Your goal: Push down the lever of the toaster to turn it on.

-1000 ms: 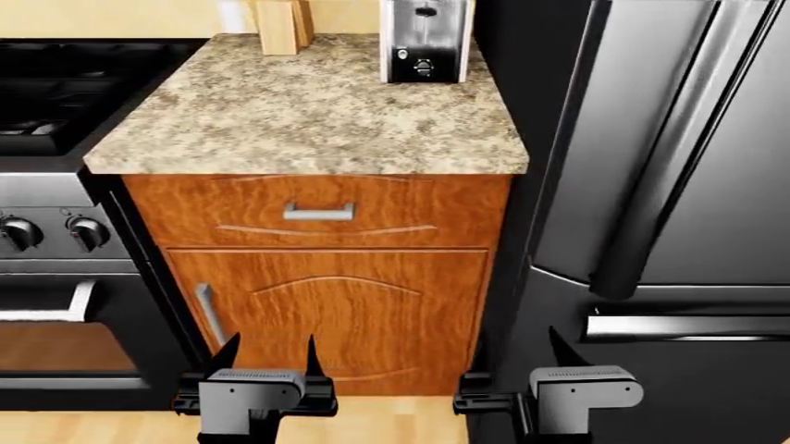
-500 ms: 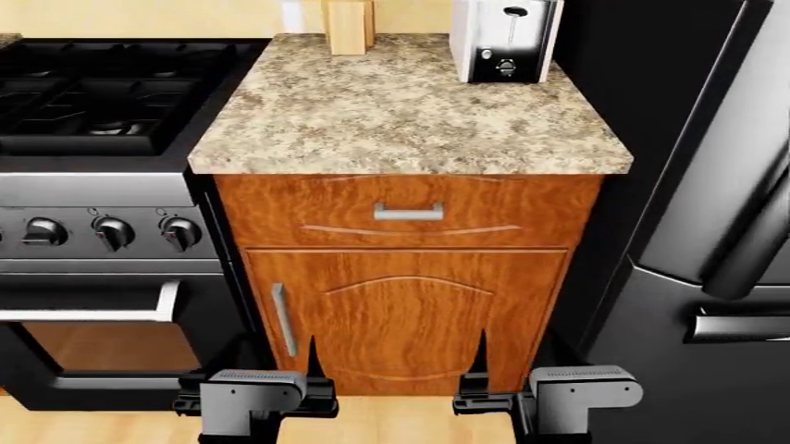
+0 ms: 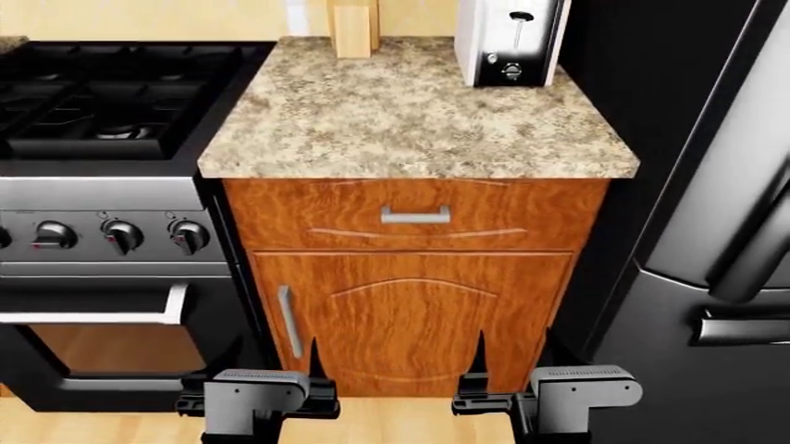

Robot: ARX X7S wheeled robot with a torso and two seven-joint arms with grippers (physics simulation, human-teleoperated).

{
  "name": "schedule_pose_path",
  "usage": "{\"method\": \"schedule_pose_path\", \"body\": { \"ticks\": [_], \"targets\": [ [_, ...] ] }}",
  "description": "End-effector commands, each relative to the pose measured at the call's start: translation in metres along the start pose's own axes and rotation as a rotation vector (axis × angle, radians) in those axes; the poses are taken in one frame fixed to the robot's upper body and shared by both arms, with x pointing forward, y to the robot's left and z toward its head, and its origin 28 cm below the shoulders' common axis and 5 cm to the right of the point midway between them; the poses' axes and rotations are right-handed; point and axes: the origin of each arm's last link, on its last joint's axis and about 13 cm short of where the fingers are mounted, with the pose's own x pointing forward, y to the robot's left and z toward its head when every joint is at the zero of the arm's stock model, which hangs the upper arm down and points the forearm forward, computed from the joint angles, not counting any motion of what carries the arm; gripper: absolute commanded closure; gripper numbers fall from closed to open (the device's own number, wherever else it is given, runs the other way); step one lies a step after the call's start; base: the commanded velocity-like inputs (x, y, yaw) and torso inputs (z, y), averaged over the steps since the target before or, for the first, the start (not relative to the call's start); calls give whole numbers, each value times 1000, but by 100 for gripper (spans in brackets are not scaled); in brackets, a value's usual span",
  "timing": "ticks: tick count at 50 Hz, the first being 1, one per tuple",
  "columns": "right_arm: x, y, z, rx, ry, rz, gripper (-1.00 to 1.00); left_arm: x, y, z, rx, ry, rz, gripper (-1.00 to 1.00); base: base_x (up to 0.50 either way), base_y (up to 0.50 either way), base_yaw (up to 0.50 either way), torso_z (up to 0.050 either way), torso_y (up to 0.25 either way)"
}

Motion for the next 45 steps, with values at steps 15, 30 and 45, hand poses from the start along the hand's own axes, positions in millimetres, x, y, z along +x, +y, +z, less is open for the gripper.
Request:
{"method": "schedule_pose_path", "body": {
  "ticks": [15,30,45],
  "targets": [
    [-1,0,0,6,-1,5,-100,0,-1,0,1,11,-6,-100,0,0,0,50,0],
    [-1,0,1,8,-2,4,-100,-1,-1,0,2,9,-9,-100,0,0,0,50,0],
    [-7,0,15,4,-52,-9,-100,-5,1,20,-3,-106,10,-100,0,0,0,30,0]
  ]
}}
